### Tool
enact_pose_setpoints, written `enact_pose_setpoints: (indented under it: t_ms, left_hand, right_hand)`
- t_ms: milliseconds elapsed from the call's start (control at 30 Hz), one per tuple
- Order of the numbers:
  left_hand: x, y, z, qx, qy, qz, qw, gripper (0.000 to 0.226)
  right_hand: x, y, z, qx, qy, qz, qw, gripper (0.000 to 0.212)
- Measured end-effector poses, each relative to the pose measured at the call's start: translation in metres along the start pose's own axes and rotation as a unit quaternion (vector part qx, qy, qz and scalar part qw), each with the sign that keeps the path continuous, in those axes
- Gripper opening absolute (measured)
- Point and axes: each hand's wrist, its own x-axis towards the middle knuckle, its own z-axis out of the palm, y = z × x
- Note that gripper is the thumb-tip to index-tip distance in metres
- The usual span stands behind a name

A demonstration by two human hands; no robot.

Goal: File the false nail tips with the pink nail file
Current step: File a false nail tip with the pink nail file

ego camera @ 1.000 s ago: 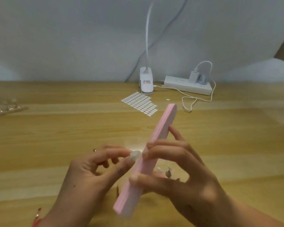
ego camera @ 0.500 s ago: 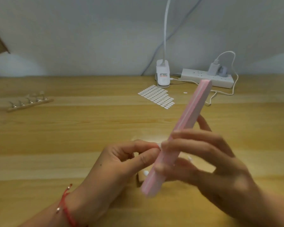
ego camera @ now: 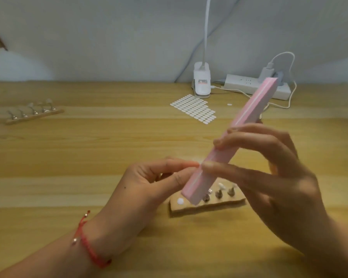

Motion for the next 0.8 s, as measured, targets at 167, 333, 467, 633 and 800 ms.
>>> enact_pose_setpoints:
  t_ms: [167, 333, 467, 633, 800]
  left_hand:
    - [0.000, 0.000, 0.001, -0.003, 0.004, -0.001, 1.000, 0.038]
    - [0.000, -0.001, 0.002, 0.007, 0.011, -0.004, 1.000, 0.034]
    - [0.000, 0.002, -0.002, 0.033, 0.027, 0.012, 0.999, 0.028]
    - [-0.001, 0.003, 0.001, 0.046, 0.033, 0.022, 0.998, 0.026]
    - [0.000, -0.003, 0.000, 0.056, 0.030, 0.023, 0.998, 0.034]
  right_hand:
    - [0.000, -0.004, 0.004, 0.008, -0.030, -0.033, 0.999, 0.019]
    - [-0.003, -0.011, 0.006, 0.025, -0.033, -0.042, 0.998, 0.022]
    - [0.003, 0.027, -0.009, -0.025, 0.040, 0.072, 0.996, 0.032]
    - [0.000, 0.040, -0.019, -0.009, 0.074, 0.125, 0.989, 0.032]
    - [-0.005, 0.007, -0.001, 0.080, 0.024, 0.052, 0.995, 0.044]
